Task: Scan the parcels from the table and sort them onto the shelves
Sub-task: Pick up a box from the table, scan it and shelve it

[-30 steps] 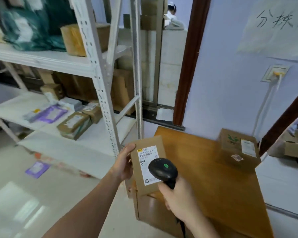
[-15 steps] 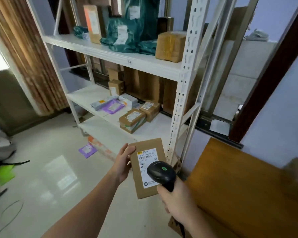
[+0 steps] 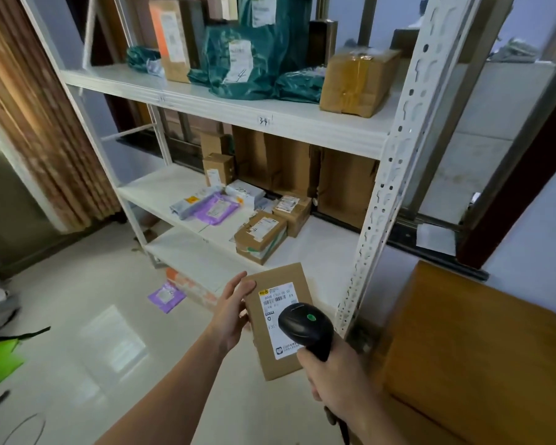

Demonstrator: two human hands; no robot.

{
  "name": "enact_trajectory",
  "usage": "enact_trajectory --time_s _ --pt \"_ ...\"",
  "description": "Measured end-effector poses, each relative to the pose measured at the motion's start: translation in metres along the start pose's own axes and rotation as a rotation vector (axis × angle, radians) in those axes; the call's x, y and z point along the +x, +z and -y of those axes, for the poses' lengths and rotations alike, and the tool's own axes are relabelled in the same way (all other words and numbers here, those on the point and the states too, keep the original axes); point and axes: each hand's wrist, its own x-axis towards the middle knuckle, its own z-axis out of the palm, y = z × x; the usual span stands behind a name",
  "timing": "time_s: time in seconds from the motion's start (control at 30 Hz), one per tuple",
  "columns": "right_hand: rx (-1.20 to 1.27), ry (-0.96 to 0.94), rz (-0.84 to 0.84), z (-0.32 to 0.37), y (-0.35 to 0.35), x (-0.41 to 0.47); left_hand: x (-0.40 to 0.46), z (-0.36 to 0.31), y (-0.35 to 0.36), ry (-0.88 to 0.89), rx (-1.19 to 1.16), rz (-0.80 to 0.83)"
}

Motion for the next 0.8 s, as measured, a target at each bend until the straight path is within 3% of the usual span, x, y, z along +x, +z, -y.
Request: enact_trajectory --time_s 0.4,0.8 --pt "0.019 0.022 -0.107 0.030 0.000 0.147 0.162 -0.055 0.027 -0.058 0.045 0.114" --pt "0.045 0.199 -0.246 0.052 -0.011 0.226 0.303 -0.093 0.059 -0.194 0.089 0.346"
